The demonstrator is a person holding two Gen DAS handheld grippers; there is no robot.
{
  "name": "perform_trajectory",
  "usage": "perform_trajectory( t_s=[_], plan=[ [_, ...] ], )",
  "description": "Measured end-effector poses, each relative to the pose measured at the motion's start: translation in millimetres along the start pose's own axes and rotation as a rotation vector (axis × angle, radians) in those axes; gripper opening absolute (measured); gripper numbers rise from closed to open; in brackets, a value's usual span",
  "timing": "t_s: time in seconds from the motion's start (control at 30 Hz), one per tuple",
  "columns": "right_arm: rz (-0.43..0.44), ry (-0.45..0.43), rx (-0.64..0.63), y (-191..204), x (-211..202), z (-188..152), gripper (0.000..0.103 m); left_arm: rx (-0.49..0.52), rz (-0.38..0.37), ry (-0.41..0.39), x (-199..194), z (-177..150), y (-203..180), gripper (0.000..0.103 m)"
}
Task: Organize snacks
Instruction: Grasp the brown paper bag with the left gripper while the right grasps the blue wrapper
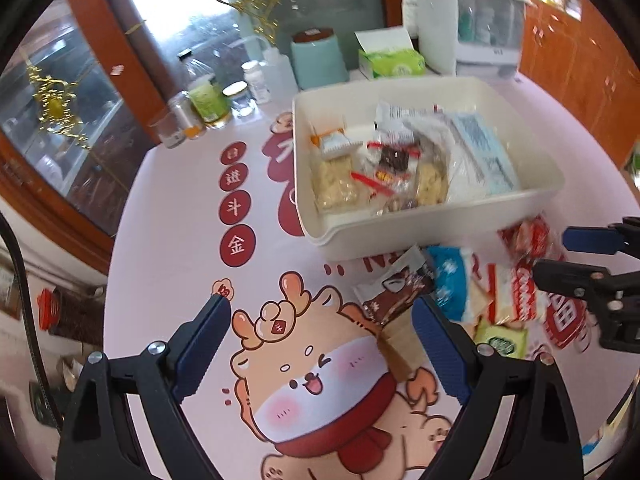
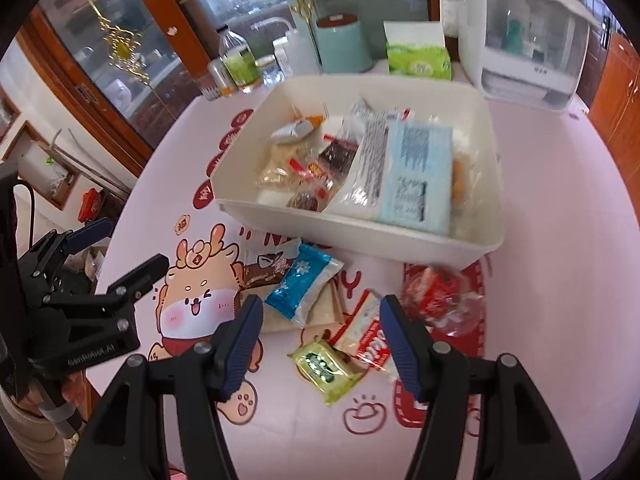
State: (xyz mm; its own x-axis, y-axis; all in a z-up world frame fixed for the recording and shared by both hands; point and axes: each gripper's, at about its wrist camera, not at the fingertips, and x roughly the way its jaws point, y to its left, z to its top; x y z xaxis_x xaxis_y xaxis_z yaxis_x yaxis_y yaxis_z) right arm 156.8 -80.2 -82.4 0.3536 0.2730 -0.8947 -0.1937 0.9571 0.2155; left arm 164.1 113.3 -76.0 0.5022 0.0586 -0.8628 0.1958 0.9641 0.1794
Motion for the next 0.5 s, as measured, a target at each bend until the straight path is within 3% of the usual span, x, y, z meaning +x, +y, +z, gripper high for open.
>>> perform_trajectory(
  t_s=[0.4,0.5],
  plan=[
    [-0.093,0.133,0.087,26,109,10,0.061,0.137,-0.104,0.05,61,-2,5,0.091],
    [-0.131,0.156,0.099,23,123,5,0.046,0.159,-0.145,0.062,74,-1,-1,0.091]
  ],
)
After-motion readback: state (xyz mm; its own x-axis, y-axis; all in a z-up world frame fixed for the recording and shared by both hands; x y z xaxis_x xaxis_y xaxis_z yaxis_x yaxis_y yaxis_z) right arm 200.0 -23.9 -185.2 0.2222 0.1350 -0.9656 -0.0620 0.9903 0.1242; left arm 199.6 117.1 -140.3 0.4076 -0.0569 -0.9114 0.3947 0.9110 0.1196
